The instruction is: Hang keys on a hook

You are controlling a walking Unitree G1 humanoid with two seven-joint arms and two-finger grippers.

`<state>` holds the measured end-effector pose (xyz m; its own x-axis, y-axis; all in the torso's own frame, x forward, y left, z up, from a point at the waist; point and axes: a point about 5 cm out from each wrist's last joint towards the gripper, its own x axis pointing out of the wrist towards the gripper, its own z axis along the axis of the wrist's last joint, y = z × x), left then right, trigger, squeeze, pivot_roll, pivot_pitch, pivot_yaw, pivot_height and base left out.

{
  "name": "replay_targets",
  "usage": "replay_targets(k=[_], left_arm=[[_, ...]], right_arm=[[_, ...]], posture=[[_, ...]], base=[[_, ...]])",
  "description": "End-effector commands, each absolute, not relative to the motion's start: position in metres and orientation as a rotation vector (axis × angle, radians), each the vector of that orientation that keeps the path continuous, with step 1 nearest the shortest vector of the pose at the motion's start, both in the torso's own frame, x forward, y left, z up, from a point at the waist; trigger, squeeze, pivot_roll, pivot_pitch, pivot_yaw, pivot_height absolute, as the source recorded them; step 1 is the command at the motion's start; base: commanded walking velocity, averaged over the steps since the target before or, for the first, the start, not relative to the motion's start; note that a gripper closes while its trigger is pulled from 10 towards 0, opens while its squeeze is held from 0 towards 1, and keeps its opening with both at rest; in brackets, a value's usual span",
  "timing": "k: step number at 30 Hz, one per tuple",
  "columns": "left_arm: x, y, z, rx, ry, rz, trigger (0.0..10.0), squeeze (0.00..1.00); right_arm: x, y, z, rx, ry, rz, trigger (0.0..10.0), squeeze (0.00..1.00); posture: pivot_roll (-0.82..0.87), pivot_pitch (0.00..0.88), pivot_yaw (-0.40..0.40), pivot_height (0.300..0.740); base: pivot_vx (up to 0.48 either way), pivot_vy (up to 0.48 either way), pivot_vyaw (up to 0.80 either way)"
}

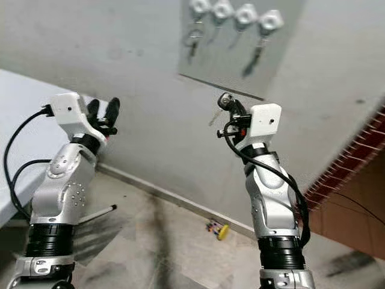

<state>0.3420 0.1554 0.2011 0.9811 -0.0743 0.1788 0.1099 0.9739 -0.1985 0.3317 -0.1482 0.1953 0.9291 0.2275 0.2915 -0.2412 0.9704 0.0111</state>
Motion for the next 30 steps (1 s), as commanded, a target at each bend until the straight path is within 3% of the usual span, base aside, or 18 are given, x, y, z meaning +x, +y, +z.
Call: replay_targets(k=[1, 5, 30], left_arm=[[0.3411, 0.1498, 0.2016, -0.208, -0.167, -0.114, 10.0, 0.00], [0.3413, 0.1494, 0.2015, -0.187, -0.164, -0.114, 10.0, 0.00], [0.3377, 0.1403, 0.2081, -0.047, -0.213, -0.161, 10.0, 0.00]], right_arm=[[0.3299, -0.1502, 0.2013, 0.042, -0.315, 0.242, 10.0, 0.00], [0.3296, -0.1506, 0.2008, 0.043, -0.312, 0.241, 10.0, 0.00], [0.3300, -0.1485, 0.1999, 0.042, -0.308, 0.249, 10.0, 0.00]], posture=[[-0.01, 0.044, -0.076, 0.740], [-0.01, 0.045, -0.076, 0.740], [0.00, 0.058, -0.074, 0.740]], base=[[0.315, 0.341, 0.00], [0.328, 0.304, 0.00], [0.475, 0.000, 0.00]])
